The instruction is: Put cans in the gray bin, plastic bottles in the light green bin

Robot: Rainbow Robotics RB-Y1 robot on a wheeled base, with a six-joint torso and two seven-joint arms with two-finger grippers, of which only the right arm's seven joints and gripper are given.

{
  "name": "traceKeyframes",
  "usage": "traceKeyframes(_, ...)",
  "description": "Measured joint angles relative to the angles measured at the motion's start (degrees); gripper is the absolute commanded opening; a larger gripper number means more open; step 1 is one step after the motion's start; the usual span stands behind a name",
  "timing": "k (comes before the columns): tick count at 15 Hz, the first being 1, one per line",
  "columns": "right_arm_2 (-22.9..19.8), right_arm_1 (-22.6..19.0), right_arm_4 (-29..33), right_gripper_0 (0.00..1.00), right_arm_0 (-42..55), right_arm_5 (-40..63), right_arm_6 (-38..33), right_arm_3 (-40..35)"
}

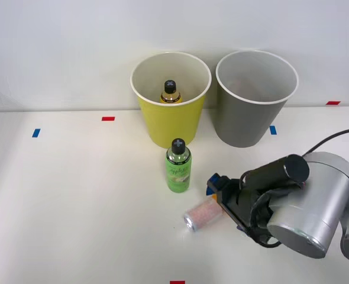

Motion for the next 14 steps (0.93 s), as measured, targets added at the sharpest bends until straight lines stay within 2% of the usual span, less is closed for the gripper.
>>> traceKeyframes(5,-0.02,4.56,2.45,0.99,-2.8,0.0,-0.19,8.12)
traceKeyframes(10,-0.02,5.99,3.46,0.99,-2.68,1.35,0.83,9.86)
traceKeyframes(14,-0.01,10.01,7.29,0.99,-2.93,1.99,2.52,14.11)
